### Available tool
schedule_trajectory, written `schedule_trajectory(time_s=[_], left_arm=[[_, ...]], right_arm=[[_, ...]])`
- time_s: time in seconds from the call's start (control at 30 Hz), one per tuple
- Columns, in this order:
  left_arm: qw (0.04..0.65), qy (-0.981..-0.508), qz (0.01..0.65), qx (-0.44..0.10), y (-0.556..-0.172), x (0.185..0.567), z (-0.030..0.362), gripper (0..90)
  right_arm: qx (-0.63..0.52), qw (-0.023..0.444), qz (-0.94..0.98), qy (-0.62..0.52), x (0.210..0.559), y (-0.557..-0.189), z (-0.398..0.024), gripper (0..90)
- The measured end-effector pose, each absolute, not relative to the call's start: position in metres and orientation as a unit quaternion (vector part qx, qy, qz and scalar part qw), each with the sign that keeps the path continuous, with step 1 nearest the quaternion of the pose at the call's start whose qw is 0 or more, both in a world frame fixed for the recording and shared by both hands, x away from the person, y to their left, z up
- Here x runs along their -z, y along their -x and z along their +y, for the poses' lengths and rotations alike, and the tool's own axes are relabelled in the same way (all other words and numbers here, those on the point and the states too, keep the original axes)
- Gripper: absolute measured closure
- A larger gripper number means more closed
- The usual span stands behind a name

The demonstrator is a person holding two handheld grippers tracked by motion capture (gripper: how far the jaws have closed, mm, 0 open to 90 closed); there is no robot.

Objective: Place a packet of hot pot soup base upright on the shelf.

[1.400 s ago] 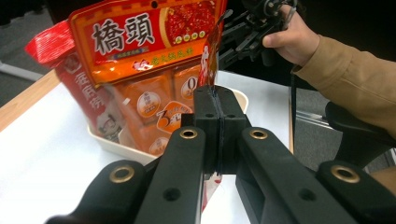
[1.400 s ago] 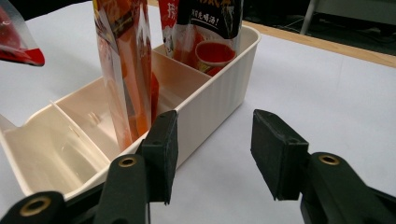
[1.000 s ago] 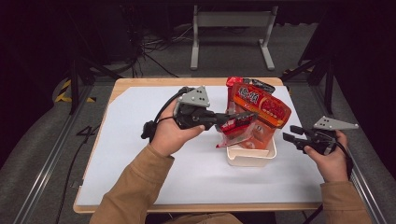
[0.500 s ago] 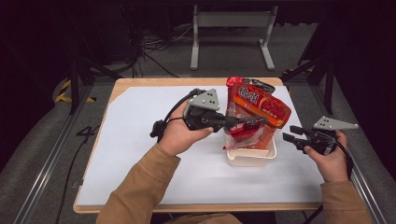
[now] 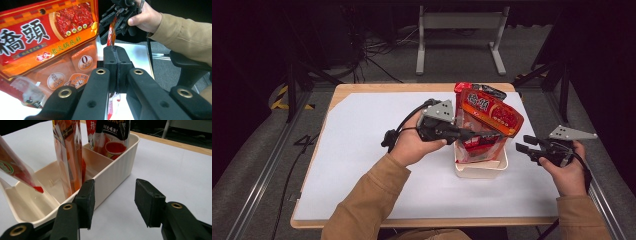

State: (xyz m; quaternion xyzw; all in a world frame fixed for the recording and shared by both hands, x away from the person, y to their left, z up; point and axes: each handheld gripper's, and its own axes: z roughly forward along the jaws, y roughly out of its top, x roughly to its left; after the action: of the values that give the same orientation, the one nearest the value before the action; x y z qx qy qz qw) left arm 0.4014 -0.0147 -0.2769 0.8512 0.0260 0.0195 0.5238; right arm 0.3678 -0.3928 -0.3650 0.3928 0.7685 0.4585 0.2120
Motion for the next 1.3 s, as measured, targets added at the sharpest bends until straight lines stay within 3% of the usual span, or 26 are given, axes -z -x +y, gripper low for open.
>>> schedule_trajectory(time_s=[1.3], left_arm=[[0.506, -0.862, 0.031, 0.019, -0.421, 0.331, -0.046, 89.3]], right_arm=[[-0.46, 0.213, 0.764, -0.399, 0.367, -0.368, -0.395, 48.9]])
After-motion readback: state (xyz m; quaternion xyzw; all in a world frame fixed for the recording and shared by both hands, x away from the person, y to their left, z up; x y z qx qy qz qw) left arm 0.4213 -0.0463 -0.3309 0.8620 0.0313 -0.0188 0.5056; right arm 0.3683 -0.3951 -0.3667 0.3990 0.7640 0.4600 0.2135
